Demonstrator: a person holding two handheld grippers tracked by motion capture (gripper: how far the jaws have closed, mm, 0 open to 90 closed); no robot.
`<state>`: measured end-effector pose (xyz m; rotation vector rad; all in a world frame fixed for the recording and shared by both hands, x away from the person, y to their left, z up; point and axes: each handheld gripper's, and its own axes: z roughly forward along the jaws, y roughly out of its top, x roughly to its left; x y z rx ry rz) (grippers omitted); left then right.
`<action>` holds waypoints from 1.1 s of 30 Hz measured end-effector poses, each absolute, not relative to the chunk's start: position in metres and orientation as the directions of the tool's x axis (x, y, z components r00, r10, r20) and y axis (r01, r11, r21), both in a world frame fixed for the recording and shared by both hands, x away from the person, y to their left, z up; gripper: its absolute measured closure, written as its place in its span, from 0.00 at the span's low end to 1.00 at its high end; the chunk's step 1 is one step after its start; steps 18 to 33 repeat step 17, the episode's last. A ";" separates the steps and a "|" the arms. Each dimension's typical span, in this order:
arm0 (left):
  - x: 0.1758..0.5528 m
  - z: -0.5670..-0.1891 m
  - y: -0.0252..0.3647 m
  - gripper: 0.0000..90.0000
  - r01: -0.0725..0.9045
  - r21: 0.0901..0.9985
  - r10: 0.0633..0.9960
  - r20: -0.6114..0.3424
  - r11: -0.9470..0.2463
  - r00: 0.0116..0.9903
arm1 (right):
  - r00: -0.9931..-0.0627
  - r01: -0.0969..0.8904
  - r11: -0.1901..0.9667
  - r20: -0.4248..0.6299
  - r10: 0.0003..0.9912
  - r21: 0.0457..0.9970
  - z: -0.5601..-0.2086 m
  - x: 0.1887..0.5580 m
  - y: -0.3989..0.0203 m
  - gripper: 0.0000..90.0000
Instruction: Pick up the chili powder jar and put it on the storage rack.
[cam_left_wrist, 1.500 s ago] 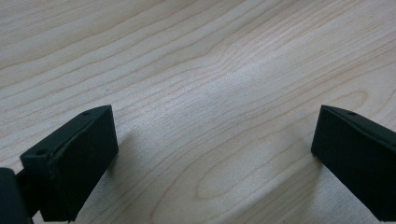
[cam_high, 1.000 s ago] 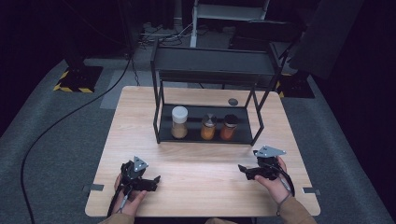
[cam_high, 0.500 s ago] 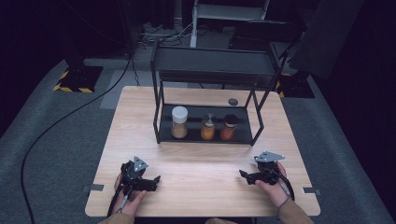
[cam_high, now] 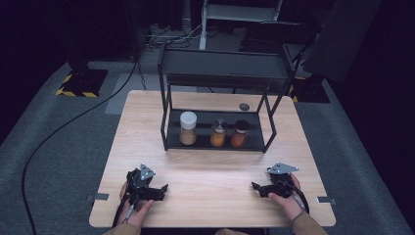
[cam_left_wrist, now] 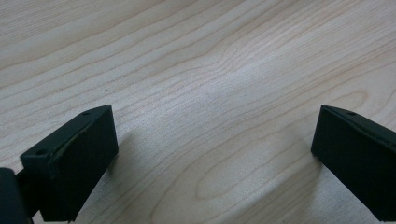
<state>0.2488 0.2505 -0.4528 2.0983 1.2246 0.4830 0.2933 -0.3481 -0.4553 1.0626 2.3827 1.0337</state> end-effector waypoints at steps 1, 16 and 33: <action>0.249 -0.453 0.251 0.00 0.628 0.695 0.869 -0.010 -0.351 0.495 | -0.665 0.504 0.457 -0.009 0.747 0.733 -0.455 0.293 -0.348 0.06; 0.249 -0.453 0.250 0.00 0.629 0.694 0.870 -0.009 -0.350 0.493 | -0.662 0.508 0.457 -0.009 0.750 0.730 -0.455 0.293 -0.347 0.04; 0.249 -0.452 0.249 0.00 0.631 0.693 0.871 -0.008 -0.349 0.490 | -0.662 0.508 0.457 -0.009 0.750 0.730 -0.455 0.293 -0.347 0.04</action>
